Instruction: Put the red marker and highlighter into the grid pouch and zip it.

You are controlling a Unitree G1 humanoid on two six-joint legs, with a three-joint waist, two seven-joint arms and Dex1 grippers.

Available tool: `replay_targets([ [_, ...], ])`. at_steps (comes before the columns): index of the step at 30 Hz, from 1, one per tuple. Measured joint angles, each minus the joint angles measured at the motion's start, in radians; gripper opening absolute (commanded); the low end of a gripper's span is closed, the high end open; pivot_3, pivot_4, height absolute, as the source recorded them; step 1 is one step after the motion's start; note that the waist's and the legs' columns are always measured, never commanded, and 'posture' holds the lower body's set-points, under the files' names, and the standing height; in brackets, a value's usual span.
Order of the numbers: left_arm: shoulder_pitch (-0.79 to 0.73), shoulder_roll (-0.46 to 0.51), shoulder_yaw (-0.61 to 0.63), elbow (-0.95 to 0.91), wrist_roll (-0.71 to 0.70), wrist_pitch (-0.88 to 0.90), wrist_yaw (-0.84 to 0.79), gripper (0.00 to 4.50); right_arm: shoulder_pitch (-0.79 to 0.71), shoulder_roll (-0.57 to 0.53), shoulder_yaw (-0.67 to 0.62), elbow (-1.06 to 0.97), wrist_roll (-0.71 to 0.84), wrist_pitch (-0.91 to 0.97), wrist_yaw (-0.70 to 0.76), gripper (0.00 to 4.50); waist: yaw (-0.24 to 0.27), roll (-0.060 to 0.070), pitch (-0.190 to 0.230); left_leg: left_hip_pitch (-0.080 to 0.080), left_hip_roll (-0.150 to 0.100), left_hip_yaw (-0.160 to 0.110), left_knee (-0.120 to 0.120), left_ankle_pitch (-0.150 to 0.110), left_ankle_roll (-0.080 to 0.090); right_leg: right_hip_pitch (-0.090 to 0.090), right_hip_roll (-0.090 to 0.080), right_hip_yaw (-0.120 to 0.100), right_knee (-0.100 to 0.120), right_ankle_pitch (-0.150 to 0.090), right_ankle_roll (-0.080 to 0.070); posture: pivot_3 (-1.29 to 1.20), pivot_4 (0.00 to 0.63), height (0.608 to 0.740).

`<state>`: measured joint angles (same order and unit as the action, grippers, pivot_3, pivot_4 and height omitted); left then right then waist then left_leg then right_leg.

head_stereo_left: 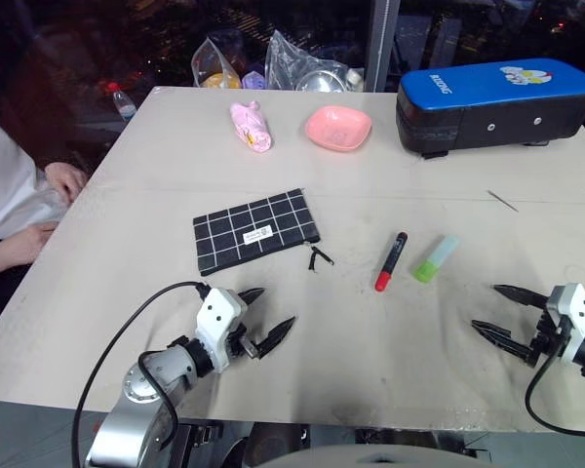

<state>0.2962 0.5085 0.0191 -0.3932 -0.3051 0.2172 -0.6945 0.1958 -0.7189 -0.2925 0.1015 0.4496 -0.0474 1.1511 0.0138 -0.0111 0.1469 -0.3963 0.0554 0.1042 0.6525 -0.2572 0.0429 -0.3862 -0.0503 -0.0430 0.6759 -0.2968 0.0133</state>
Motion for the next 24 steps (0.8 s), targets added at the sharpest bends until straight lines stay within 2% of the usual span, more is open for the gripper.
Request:
replay_targets([
  [19,-0.002,0.013,0.000,0.023,0.001,-0.030,-0.031,4.45,0.024,0.000,-0.002,-0.011,0.025,0.000,-0.002,4.50,0.000,0.000,0.000,0.000,0.000,0.000,0.000,0.000,0.000,0.000,0.000,0.000,0.000,0.000,0.000,0.00,0.150,0.740],
  [22,-0.012,0.033,0.010,0.057,0.010,-0.066,-0.044,4.45,0.024,0.000,-0.002,-0.020,0.024,-0.003,-0.002,4.50,0.000,0.000,0.000,0.000,0.000,0.000,0.000,0.000,0.000,0.000,0.000,0.000,0.001,0.000,0.000,0.00,0.150,0.740],
  [24,-0.043,0.060,0.060,0.124,0.007,-0.092,-0.050,4.45,0.026,0.010,-0.002,-0.042,0.030,-0.009,0.003,4.50,-0.001,0.000,0.000,0.001,0.001,0.000,0.000,0.000,0.000,0.000,0.001,0.000,0.002,0.000,0.000,0.00,0.150,0.740],
])
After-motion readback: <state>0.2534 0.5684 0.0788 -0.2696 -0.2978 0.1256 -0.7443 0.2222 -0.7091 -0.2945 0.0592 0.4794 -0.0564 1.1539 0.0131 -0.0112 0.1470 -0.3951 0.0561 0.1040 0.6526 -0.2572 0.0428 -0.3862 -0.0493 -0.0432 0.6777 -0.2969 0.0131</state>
